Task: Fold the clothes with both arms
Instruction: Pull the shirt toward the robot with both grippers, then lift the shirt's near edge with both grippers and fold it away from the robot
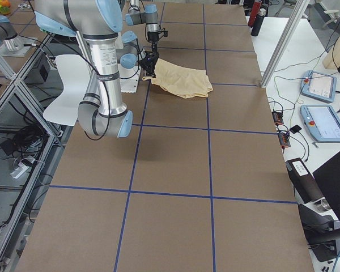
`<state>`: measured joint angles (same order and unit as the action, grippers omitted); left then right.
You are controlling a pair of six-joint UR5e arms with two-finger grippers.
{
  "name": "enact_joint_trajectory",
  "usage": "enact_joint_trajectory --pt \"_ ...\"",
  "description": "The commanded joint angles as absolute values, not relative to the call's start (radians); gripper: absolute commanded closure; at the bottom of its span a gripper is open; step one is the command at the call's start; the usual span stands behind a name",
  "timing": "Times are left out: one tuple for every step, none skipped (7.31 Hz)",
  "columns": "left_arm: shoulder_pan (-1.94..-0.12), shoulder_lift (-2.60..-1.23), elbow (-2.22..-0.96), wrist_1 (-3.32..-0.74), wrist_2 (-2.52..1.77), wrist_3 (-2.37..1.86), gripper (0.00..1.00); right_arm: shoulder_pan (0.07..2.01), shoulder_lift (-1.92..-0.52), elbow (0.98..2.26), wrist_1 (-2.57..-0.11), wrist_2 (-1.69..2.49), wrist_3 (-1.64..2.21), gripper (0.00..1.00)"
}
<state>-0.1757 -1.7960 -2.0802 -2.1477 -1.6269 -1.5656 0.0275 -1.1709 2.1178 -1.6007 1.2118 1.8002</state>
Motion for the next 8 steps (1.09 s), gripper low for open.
enact_joint_trajectory --pt "-0.147 -1.799 -2.152 -2.057 -1.627 -1.575 1.00 0.029 -1.175 2.137 -1.608 1.209 1.793 1.00" --pt "-0.156 -1.812 -2.139 -2.031 -1.628 -1.563 1.00 0.055 -1.172 2.126 -1.608 1.212 1.790 1.00" --pt "-0.181 -1.834 -2.131 -1.992 -1.628 -1.562 1.00 0.084 -1.167 2.117 -1.608 1.215 1.775 1.00" --pt "-0.210 -1.868 -2.106 -1.959 -1.628 -1.562 1.00 0.116 -1.158 2.103 -1.608 1.221 1.747 1.00" --pt "-0.245 -1.912 -2.074 -1.936 -1.628 -1.557 1.00 0.150 -1.131 2.077 -1.608 1.229 1.729 1.00" --pt "-0.279 -1.945 -2.062 -1.912 -1.628 -1.513 1.00 0.184 -1.096 2.044 -1.609 1.239 1.708 1.00" --pt "-0.319 -1.953 -2.060 -1.899 -1.629 -1.487 1.00 0.214 -1.083 2.033 -1.609 1.262 1.689 1.00" --pt "-0.354 -1.954 -2.060 -1.896 -1.629 -1.456 1.00 0.245 -1.074 2.028 -1.609 1.269 1.668 1.00"
